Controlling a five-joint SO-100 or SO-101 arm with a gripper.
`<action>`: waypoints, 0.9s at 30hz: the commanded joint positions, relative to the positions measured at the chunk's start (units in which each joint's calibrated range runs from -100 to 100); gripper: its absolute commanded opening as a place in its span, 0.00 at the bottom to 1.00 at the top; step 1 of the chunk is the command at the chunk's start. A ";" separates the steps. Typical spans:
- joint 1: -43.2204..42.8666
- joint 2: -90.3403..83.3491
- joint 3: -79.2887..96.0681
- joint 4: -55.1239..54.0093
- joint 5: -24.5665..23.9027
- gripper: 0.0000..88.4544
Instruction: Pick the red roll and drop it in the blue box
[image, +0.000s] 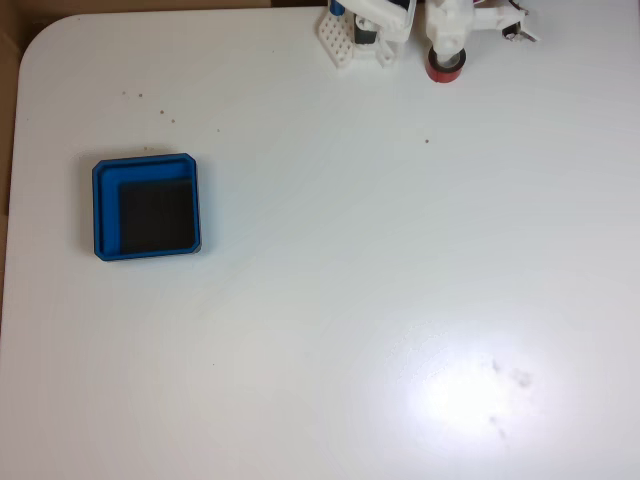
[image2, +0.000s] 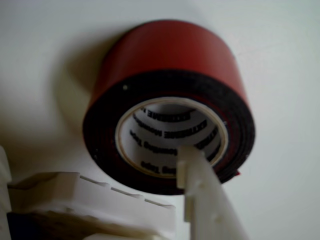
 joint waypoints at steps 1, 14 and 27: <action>-0.19 0.26 0.32 -0.86 -0.10 0.37; -0.09 0.09 2.74 -0.95 -0.18 0.37; 0.00 0.18 2.92 -0.95 -0.10 0.37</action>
